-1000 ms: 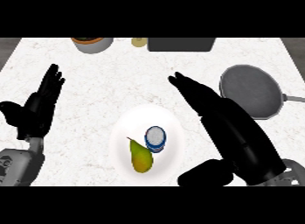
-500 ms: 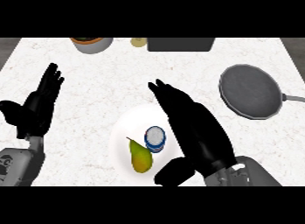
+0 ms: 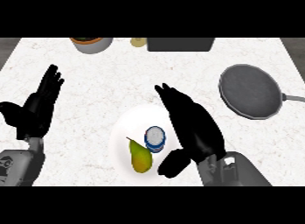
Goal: Pick the can from the plate and place it in the pan
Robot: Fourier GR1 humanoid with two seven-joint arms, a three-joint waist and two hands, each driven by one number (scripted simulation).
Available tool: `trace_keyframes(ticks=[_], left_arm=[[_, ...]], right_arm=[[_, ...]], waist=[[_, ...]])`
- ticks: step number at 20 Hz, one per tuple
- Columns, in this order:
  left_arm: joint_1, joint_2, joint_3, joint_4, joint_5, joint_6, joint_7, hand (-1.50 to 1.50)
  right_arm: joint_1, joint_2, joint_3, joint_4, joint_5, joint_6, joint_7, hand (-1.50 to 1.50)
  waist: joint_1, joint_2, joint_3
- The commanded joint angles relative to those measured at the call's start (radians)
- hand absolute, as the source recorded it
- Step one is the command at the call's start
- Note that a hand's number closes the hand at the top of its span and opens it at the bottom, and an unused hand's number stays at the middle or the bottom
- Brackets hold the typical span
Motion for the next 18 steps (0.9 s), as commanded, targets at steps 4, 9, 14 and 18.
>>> trace_keyframes(ticks=[4, 9, 14, 18], left_arm=[[0.052, 0.006, 0.040, -0.042, -0.013, -0.048, -0.007, 0.00], [0.010, -0.058, 0.025, -0.030, -0.059, -0.016, 0.035, 0.00], [0.036, -0.040, 0.078, -0.055, -0.055, -0.068, 0.024, 0.00], [-0.009, -0.074, 0.047, -0.068, -0.091, -0.014, 0.073, 0.00]], right_arm=[[0.056, 0.026, -0.027, 0.119, 0.012, 0.042, -0.145, -1.50], [0.044, 0.059, -0.049, 0.196, 0.054, 0.087, -0.201, -1.50], [0.060, 0.102, -0.026, 0.161, 0.096, 0.139, -0.141, -1.50], [-0.010, 0.102, 0.026, 0.274, 0.141, 0.128, -0.104, -1.50]], waist=[[0.004, 0.000, 0.000], [0.001, 0.000, 0.000], [0.000, -0.001, 0.000], [0.002, 0.000, 0.000]])
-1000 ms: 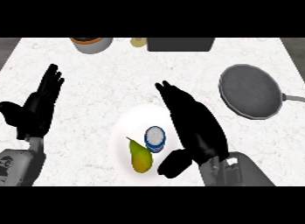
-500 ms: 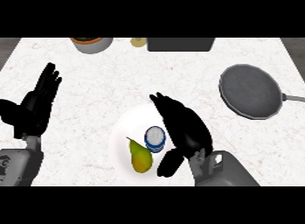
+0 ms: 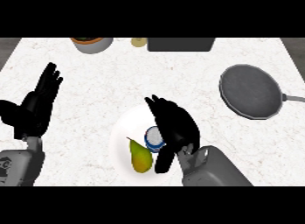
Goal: Pick the can from the plate and place it in the pan
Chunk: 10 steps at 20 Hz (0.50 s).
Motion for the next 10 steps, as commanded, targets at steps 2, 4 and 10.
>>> trace_keyframes(ticks=[2, 4, 10], left_arm=[[-0.088, -0.009, 0.020, 0.097, -0.007, -0.016, 0.000, 0.00], [-0.017, -0.014, 0.010, -0.012, -0.022, -0.007, 0.034, 0.00], [0.028, -0.055, 0.017, 0.024, -0.053, -0.010, -0.045, 0.00]], right_arm=[[-0.031, -0.028, -0.011, 0.086, 0.028, 0.067, -0.007, -1.50], [-0.059, 0.007, 0.006, 0.071, 0.024, 0.087, 0.062, -1.50], [0.001, 0.007, 0.015, 0.096, 0.055, 0.078, 0.036, -1.50]], waist=[[-0.007, 0.002, 0.000], [0.001, 0.000, 0.000], [-0.001, 0.000, 0.000]])
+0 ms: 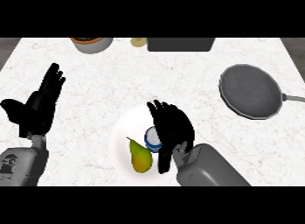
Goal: Pick the can from the plate and place it in the pan
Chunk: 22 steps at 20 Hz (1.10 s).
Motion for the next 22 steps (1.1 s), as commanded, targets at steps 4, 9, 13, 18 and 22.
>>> trace_keyframes(ticks=[4, 9, 13, 18, 22], left_arm=[[0.029, -0.041, -0.012, -0.076, -0.025, 0.008, 0.033, 0.00], [-0.037, -0.004, 0.046, -0.011, -0.015, -0.019, 0.050, 0.00], [0.002, -0.037, 0.032, 0.006, -0.049, -0.018, -0.017, 0.00], [-0.042, -0.060, 0.027, 0.009, -0.051, -0.012, 0.029, 0.00], [-0.005, -0.006, 0.067, -0.013, -0.014, -0.071, 0.048, 0.00]], right_arm=[[-0.038, 0.002, -0.017, 0.160, 0.027, -0.070, -0.097, -1.50], [-0.034, 0.002, 0.086, 0.168, 0.002, -0.062, -0.002, -1.50], [0.029, 0.002, 0.039, 0.176, 0.038, -0.048, -0.089, -1.50], [-0.036, 0.002, 0.091, 0.309, -0.041, -0.132, -0.120, -1.50], [-0.061, 0.002, 0.106, 0.277, -0.041, -0.072, -0.214, 1.50]], waist=[[0.004, 0.000, 0.000], [0.003, 0.000, 0.000], [-0.001, 0.000, 0.000], [0.002, 0.001, 0.000], [0.002, 0.001, 0.000]])
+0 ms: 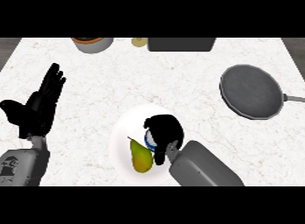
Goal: Pick the can from the plate and place it in the pan
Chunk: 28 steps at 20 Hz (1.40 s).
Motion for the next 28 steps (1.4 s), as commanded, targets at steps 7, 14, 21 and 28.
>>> trace_keyframes(ticks=[7, 14, 21, 28], left_arm=[[-0.035, 0.022, 0.050, 0.016, 0.016, -0.047, 0.009, 0.00], [0.012, 0.027, 0.061, 0.005, 0.010, -0.054, 0.008, 0.00], [0.023, -0.035, 0.019, -0.008, -0.038, 0.009, -0.022, 0.00], [0.084, -0.012, 0.029, -0.046, -0.027, -0.026, -0.049, 0.00]], right_arm=[[-0.048, 0.000, 0.048, 0.087, 0.014, -0.055, -0.113, 1.50], [0.190, -0.031, 0.132, -0.196, 0.161, -0.089, -0.039, 1.50], [0.336, -0.199, 0.260, -0.508, 0.393, -0.283, -0.007, 1.50], [0.418, -0.291, 0.204, -0.891, 0.484, -0.326, 0.066, 1.50]], waist=[[-0.002, 0.000, 0.000], [-0.012, -0.003, 0.000], [-0.029, -0.008, 0.000], [-0.022, -0.007, 0.000]])
